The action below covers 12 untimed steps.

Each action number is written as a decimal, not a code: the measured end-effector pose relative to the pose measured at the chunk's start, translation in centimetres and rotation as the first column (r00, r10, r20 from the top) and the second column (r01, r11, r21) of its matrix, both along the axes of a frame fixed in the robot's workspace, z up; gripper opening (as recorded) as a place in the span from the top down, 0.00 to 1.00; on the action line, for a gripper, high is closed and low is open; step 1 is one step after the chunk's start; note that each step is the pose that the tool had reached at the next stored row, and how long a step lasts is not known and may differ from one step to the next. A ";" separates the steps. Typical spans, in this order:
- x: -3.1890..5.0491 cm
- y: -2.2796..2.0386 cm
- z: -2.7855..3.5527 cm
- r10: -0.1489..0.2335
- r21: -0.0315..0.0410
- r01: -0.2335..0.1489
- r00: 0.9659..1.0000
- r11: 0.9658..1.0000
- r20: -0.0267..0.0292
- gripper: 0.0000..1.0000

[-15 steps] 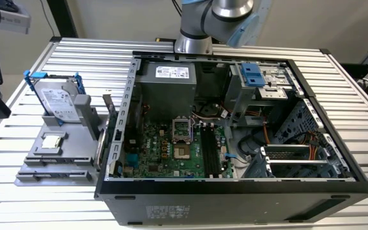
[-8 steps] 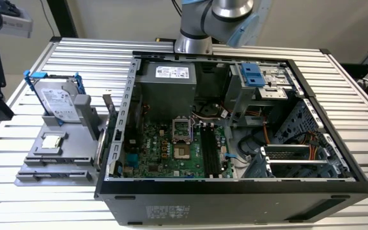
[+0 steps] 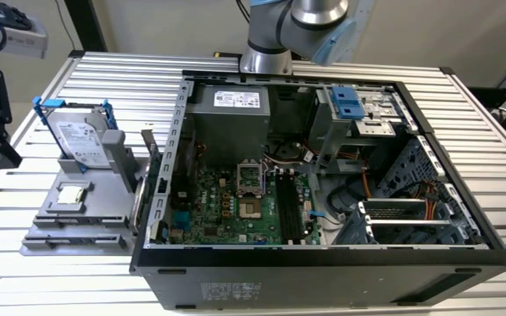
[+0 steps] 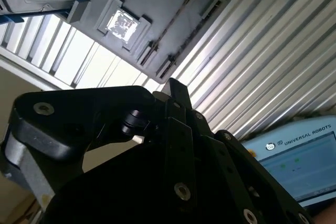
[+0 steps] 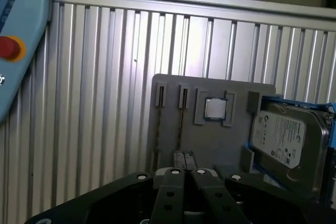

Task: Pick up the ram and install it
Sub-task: 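Pick up the ram and move it above insertion slot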

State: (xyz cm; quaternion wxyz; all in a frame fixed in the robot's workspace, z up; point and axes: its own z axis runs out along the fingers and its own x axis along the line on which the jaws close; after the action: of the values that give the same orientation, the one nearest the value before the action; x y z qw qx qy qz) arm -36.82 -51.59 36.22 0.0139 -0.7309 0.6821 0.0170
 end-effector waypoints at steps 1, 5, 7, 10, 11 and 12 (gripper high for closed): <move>0.00 0.00 -0.07 -0.005 0.000 0.005 1.000 1.000 0.000 1.00; 0.00 0.04 -0.42 -0.010 0.000 0.010 1.000 1.000 0.000 1.00; 0.00 0.04 -0.59 -0.010 0.000 0.010 1.000 1.000 0.001 1.00; 0.00 0.04 -0.83 -0.011 0.000 0.011 1.000 1.000 0.001 1.00; 0.00 0.04 -0.90 -0.011 0.000 0.011 1.000 1.000 0.001 1.00; 0.00 0.05 -0.97 -0.011 0.000 0.011 1.000 1.000 0.001 1.00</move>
State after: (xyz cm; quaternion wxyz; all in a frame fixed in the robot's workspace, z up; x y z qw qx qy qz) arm -36.82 -51.55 35.25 0.0142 -0.7272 0.6861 0.0167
